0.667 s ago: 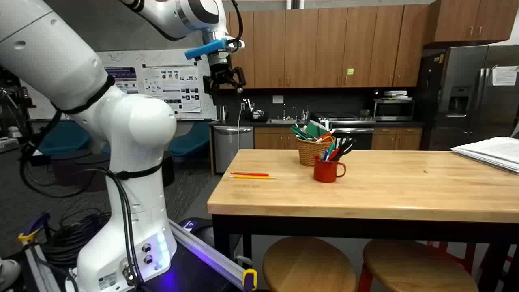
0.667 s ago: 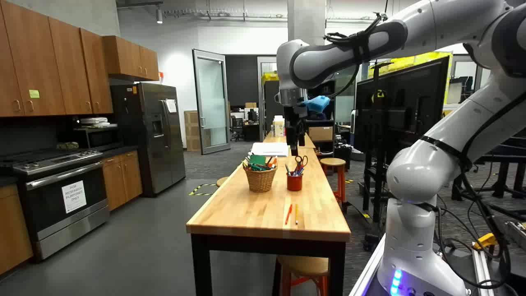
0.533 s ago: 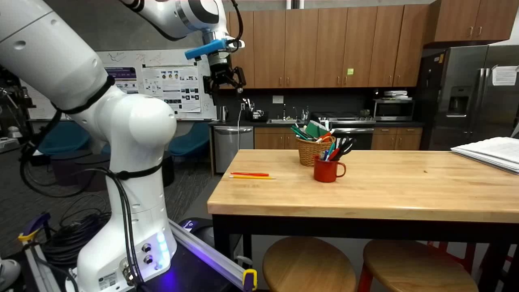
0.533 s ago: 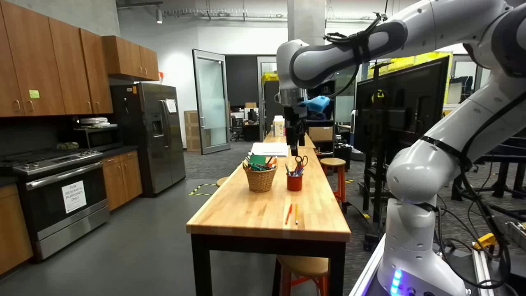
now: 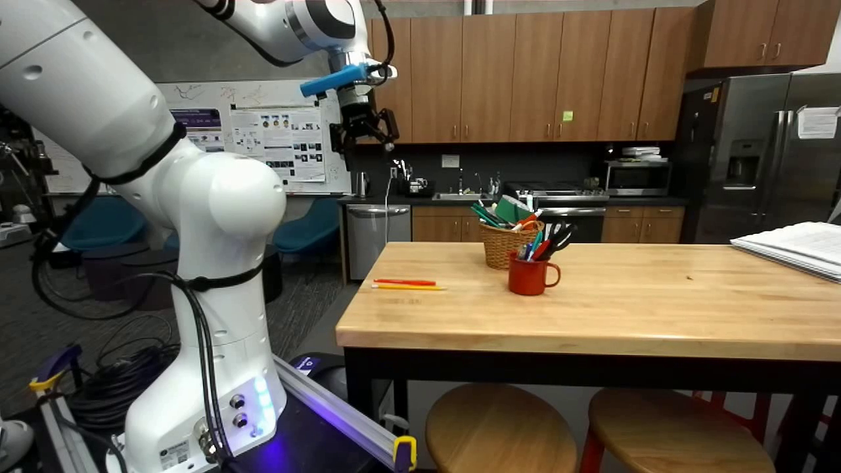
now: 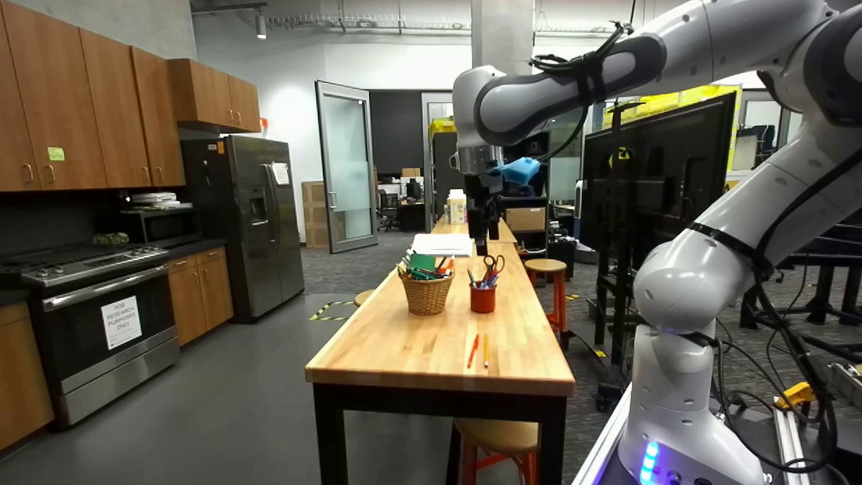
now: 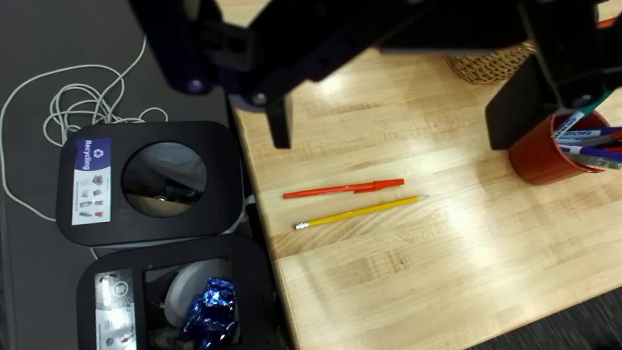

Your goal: Put the blue crayon on the table

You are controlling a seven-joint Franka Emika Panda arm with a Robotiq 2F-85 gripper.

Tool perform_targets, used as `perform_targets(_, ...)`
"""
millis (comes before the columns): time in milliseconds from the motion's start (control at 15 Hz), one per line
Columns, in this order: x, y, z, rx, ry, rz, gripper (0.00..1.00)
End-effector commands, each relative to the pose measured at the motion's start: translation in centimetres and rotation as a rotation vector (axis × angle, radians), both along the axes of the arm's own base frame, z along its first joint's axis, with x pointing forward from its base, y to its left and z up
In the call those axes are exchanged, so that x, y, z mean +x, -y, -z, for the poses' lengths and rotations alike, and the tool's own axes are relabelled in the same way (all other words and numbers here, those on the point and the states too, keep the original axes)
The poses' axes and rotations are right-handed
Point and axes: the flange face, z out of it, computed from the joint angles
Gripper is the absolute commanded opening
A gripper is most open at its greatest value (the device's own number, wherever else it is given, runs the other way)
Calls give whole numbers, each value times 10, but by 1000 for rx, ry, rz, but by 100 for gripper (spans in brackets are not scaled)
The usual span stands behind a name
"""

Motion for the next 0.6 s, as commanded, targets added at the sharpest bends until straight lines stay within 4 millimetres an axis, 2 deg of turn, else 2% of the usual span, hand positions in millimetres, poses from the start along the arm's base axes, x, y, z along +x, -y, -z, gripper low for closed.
perform_targets(0,20,3,1,-21,22,15,100)
perform_targets(267,49,9,6,-50,60,-5,100)
perform_targets(533,85,26,17,-86,81,9,100)
